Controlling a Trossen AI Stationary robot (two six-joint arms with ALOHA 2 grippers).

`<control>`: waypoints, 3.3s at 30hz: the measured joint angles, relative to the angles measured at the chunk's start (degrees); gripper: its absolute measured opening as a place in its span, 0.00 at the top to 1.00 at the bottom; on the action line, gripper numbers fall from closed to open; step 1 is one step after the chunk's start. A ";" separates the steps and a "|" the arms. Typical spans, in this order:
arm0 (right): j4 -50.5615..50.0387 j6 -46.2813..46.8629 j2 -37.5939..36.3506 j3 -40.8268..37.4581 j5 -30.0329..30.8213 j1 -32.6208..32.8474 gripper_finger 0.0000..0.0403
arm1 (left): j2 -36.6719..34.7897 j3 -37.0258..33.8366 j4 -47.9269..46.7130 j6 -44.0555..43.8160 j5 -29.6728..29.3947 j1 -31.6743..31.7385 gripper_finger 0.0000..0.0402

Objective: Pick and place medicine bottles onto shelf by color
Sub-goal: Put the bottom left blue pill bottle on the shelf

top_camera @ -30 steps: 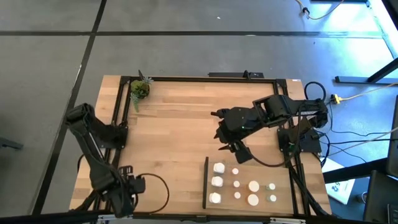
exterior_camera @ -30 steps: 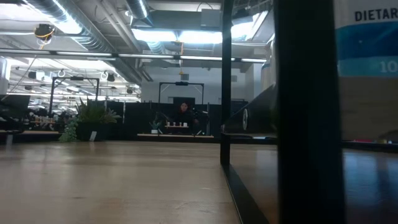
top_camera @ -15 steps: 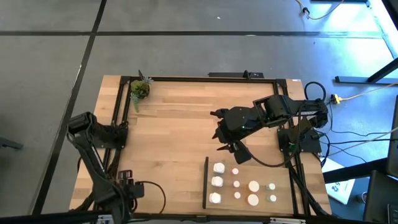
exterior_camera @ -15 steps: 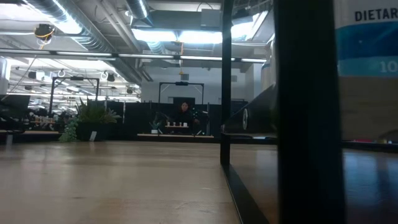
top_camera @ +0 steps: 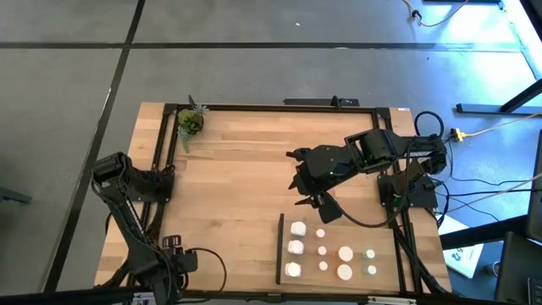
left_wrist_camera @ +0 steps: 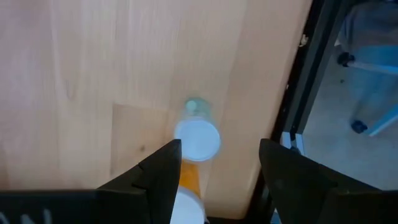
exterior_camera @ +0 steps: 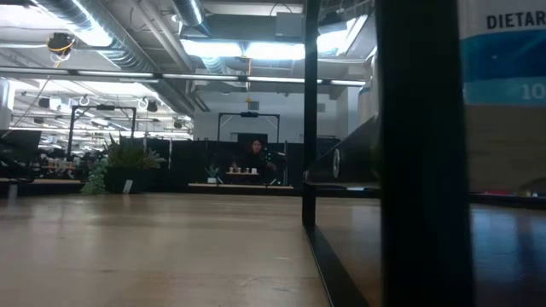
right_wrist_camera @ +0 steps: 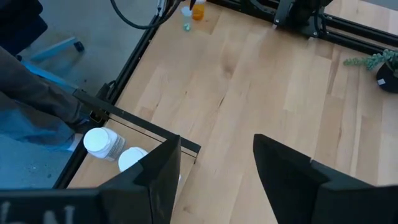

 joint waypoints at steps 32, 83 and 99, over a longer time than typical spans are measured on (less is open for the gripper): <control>-0.05 -0.18 0.00 -0.04 0.00 0.00 0.49 | 0.06 -1.99 0.86 -1.81 -0.02 0.08 0.48; -0.23 0.00 0.00 -0.06 -0.09 -2.51 0.49 | 8.27 -1.90 17.46 1.69 -1.66 -2.57 0.48; -0.21 0.04 0.00 -0.07 -0.07 -2.51 0.49 | 11.76 -1.68 17.23 -0.33 -0.18 -2.79 0.48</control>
